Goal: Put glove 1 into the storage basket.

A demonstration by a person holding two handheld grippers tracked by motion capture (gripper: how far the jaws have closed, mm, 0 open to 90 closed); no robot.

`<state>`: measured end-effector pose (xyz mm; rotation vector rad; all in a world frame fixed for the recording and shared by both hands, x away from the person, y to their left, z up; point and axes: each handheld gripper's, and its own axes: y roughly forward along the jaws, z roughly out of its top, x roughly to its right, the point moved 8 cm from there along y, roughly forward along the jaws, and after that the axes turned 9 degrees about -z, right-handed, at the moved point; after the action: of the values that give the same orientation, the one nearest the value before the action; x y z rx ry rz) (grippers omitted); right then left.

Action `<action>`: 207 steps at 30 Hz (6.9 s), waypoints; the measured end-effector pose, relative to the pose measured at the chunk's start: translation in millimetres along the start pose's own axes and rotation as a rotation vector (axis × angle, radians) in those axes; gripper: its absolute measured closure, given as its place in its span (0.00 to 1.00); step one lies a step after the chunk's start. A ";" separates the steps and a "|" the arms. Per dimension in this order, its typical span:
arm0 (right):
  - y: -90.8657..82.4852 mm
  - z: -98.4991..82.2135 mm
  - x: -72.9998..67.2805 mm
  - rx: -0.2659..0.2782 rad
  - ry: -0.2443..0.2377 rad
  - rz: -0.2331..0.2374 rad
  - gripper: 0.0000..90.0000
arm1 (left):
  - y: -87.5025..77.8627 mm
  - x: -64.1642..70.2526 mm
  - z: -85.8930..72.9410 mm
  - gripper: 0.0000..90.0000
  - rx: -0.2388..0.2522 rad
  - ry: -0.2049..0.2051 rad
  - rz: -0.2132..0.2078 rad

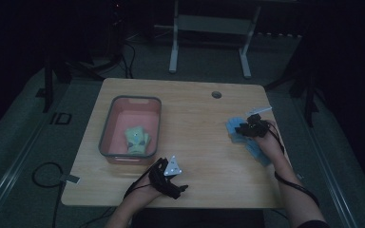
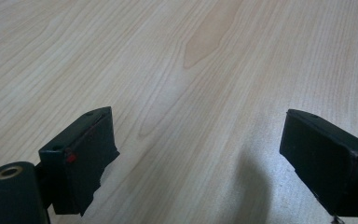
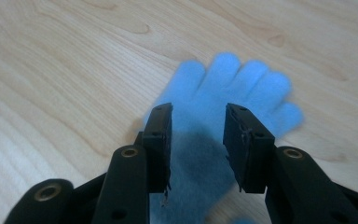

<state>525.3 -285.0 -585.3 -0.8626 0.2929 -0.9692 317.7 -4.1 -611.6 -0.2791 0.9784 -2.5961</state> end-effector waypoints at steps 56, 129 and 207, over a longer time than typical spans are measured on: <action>-62.6 13.4 -144.7 0.050 0.124 0.007 0.97 | 2.6 0.7 -2.8 0.12 -0.003 0.042 0.015; -63.4 -88.6 20.9 -0.085 -0.014 -0.034 0.71 | 2.1 1.4 -5.2 0.12 0.001 0.046 -0.001; -74.0 -49.9 -46.1 0.023 0.096 -0.050 0.79 | -3.2 4.8 -2.5 0.12 0.027 0.056 -0.009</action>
<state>426.6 -293.0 -568.4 -0.8070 0.3434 -1.0602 311.7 -2.3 -611.0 -0.2055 0.9617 -2.6361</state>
